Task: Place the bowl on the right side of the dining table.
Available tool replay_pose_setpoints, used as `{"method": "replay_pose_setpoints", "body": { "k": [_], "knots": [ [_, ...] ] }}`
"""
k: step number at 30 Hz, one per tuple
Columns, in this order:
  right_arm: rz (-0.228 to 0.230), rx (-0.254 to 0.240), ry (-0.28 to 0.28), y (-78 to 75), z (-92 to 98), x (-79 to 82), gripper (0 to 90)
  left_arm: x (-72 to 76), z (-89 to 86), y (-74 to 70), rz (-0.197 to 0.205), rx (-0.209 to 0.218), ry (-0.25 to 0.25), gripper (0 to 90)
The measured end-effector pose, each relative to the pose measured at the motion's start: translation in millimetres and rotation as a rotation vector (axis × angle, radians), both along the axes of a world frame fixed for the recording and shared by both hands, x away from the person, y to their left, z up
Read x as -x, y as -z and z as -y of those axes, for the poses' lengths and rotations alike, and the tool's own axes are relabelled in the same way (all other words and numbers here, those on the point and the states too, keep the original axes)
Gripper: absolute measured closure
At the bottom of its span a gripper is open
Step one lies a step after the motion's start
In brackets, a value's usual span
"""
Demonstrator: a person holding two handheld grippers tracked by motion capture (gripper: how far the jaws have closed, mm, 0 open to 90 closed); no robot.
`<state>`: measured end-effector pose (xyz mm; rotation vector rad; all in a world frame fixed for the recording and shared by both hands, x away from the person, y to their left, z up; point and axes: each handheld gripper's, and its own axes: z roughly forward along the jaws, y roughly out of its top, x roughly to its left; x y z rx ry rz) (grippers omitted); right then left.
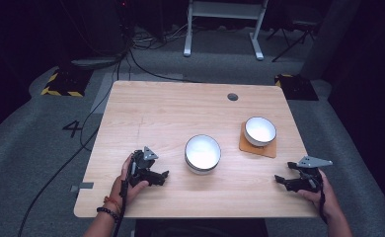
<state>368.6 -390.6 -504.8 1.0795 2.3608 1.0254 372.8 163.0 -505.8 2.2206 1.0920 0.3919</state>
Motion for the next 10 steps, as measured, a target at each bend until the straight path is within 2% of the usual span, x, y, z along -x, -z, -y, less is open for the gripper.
{"method": "replay_pose_setpoints", "body": {
  "k": [10],
  "knots": [
    [0.0, 0.0, -0.002, 0.0, 0.2, 0.0, 15.0, -0.1, 0.6, 0.8, -0.01, 0.015, 0.003, 0.0]
  ]
}}
